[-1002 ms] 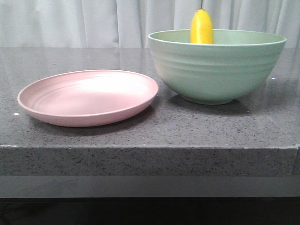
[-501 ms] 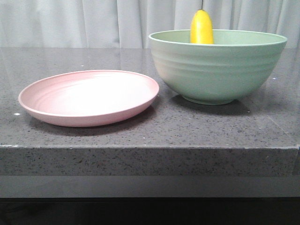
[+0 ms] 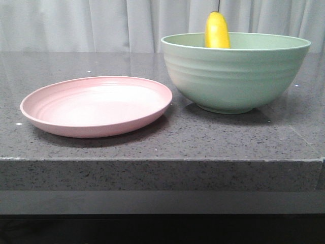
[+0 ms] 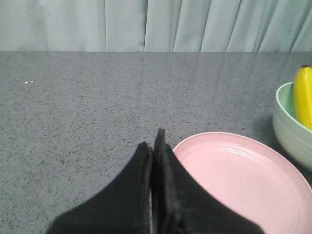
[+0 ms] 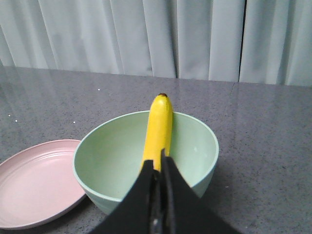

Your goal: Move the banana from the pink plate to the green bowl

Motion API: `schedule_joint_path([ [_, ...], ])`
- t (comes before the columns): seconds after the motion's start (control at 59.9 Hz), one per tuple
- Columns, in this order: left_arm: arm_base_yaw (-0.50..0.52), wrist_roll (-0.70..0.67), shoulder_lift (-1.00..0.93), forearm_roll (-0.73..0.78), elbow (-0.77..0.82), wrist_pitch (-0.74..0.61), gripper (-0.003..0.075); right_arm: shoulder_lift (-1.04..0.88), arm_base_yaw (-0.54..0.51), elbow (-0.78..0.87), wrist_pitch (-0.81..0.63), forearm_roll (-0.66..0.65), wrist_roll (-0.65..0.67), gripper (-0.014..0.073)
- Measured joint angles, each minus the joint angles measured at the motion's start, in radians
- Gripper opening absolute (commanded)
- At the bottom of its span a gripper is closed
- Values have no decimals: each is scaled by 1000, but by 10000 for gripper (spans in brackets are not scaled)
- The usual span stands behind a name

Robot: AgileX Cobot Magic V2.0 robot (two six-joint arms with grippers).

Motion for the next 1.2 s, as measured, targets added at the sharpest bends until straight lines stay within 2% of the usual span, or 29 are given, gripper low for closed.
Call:
schedule_joint_path([
  [0.184,0,0,-81,0,47,0,-20,-56,0,20,16,0,0,-88],
  [0.802,1,0,-102,23,64,-10,-20,-58,0,22,26,2,0,-88],
  [0.969,35,0,-242,83,175,-14,-20,-58,0,22,26,2,0,-88],
  [1.203,157,0,-526,97,388,-14,-20,-58,0,22,26,2,0,-88],
])
